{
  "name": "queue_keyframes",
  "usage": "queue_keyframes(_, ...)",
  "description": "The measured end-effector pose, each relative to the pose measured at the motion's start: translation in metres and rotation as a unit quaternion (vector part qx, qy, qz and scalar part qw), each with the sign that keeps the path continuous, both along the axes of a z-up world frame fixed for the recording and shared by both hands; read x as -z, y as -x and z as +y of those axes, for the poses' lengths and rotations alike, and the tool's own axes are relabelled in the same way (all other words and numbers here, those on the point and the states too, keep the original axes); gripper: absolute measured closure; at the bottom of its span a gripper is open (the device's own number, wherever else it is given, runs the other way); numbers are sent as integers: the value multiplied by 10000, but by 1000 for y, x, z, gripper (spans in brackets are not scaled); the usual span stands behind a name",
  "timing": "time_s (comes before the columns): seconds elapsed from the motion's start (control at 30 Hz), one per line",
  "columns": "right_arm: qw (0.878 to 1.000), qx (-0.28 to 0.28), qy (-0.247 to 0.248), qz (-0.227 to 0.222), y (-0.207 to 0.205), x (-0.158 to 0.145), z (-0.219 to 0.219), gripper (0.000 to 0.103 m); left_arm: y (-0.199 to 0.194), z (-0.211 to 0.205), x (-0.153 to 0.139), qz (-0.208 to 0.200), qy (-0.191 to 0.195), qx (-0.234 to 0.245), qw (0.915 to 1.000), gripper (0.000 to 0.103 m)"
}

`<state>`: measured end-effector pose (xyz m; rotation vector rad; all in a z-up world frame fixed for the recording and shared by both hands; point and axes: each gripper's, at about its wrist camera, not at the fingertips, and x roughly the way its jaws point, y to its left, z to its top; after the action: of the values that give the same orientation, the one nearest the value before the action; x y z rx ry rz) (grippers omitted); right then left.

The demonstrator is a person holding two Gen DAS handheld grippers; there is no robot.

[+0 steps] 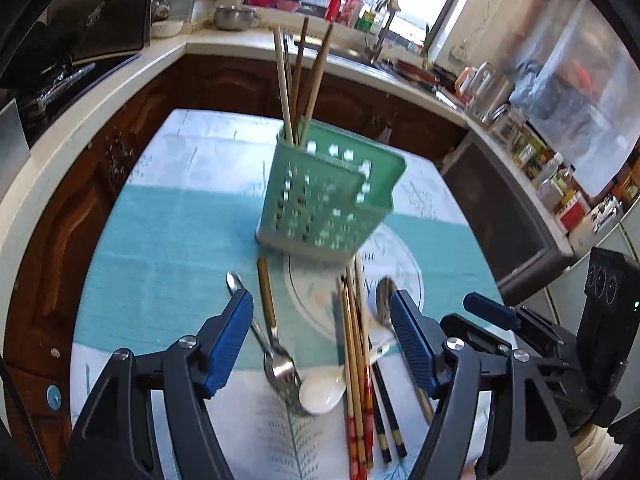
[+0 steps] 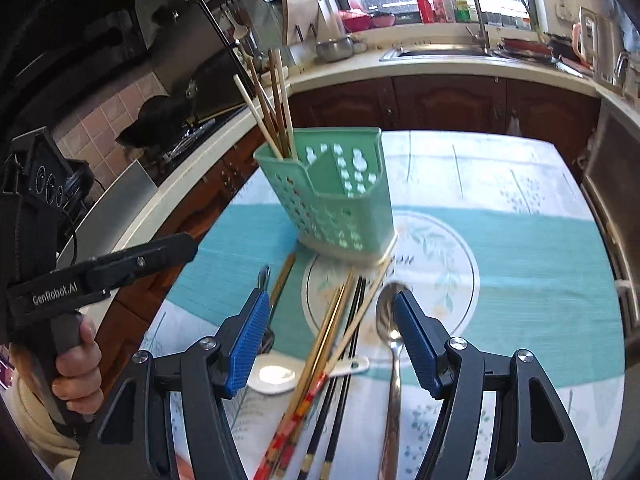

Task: Organize utensils
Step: 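Lower both open tools onto the chopstick pile beside the spoons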

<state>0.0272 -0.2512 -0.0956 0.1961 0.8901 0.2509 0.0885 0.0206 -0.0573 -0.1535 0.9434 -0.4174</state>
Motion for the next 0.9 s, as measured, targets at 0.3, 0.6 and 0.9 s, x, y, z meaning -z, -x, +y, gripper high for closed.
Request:
queue_keyframes(0.3, 9953, 54, -438, 863, -1, 51, 2, 64, 5, -26, 40, 432, -593, 175, 9972, 33)
queue_keyframes(0.6, 9917, 81, -644, 1113, -40, 69, 2, 68, -3, -49, 62, 719, -744, 473, 9935, 36)
queue_keyframes(0.9, 9889, -13, -730, 1291, -57, 82, 4, 71, -13, -57, 79, 1086, -611, 647, 9901, 48)
